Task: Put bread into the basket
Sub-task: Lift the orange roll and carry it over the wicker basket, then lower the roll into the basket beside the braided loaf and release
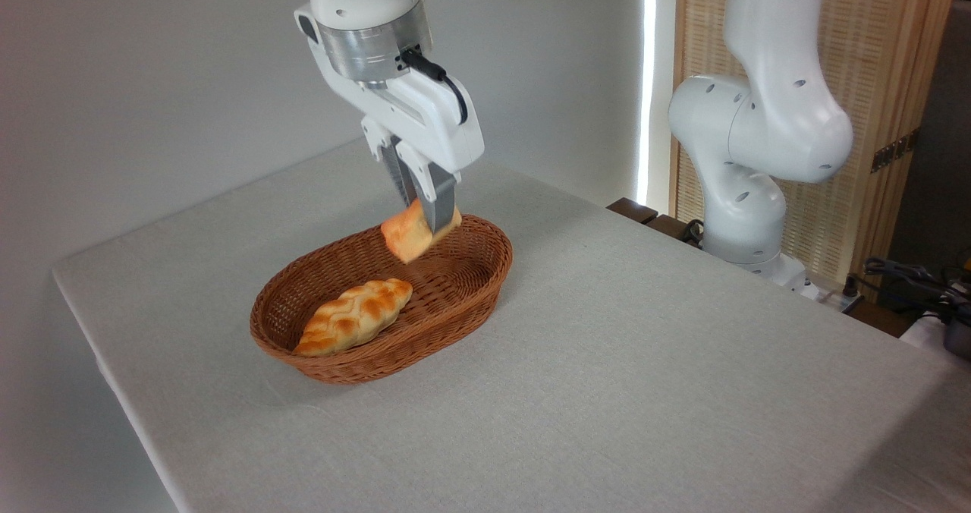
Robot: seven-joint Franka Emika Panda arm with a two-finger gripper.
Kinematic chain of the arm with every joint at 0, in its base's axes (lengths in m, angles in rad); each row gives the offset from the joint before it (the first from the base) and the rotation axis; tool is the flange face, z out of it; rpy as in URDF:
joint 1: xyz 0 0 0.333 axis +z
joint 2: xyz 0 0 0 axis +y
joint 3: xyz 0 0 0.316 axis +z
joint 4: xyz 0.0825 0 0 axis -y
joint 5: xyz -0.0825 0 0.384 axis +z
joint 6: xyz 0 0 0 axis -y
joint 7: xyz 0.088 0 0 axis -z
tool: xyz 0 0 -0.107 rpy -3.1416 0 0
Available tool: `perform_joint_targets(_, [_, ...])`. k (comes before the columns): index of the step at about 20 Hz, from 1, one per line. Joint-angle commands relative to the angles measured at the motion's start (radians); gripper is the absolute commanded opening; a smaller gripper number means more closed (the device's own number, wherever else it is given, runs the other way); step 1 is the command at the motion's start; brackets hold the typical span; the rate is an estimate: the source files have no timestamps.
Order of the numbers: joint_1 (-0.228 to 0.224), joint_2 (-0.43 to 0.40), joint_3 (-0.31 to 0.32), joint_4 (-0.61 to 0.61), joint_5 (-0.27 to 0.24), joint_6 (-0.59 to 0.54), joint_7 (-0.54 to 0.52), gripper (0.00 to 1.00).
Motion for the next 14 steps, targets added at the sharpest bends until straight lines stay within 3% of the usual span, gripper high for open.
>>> perform_joint_targets(1, [0.004,-0.022,-0.089,-0.095,-0.045,-0.015,-0.017,0.32])
perform_joint_targets(5, [0.004,-0.023,-0.219,-0.231,-0.001,0.069,-0.015,0.45])
perform_joint_targets(7, [0.004,-0.022,-0.261,-0.279,0.001,0.147,-0.018,0.89])
perform_joint_targets(9, [0.004,-0.022,-0.263,-0.285,0.001,0.167,-0.017,0.92])
perform_joint_targets(10, [0.004,-0.022,-0.263,-0.285,0.001,0.173,-0.017,1.0])
perform_joint_targets(14, [0.004,-0.017,-0.263,-0.29,0.001,0.192,-0.014,1.0])
